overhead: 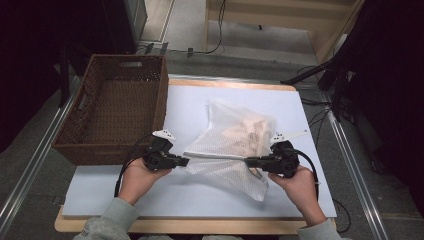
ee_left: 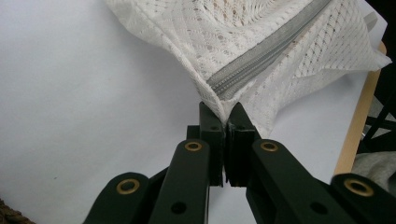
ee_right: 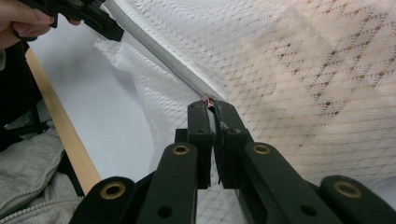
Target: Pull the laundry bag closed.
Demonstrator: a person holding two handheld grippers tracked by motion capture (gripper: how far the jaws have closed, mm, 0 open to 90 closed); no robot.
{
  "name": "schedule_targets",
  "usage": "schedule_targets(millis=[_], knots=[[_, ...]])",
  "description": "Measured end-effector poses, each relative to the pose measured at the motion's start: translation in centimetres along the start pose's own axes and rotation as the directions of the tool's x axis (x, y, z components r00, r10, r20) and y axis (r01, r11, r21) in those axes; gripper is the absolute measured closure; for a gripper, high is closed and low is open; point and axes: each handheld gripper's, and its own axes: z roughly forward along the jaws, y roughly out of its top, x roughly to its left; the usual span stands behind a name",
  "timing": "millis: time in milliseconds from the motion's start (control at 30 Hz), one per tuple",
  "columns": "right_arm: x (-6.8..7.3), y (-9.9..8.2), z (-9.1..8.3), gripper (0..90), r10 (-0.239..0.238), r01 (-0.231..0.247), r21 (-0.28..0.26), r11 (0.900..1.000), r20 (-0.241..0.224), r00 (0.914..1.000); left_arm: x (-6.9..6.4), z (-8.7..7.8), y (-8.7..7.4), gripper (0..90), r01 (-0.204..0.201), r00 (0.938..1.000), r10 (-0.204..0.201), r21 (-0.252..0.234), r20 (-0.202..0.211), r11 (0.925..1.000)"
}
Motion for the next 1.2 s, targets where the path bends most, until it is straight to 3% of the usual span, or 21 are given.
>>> schedule_targets(millis=[267,1000,1200], knots=[[-0.2,-0.3,-0.4,87.2,0.010,-0.010,-0.006,0.9999,0.008,0.9999,0.0,-0.1,0.3,88.3,0.003,1.0000,-0.003,0.007,0.009,1.0000],[-0.8,-1.9,-2.3,87.1,0.062,-0.061,-0.032,0.9976,0.030,0.9976,-0.3,0.0,1.6,88.6,-0.045,0.9980,0.044,0.030,0.045,0.9985],[-1.2,-2.1,-2.6,87.1,0.072,-0.070,-0.034,0.9969,0.047,0.9963,0.4,0.1,1.3,88.6,-0.022,0.9987,0.021,0.028,0.047,0.9994]])
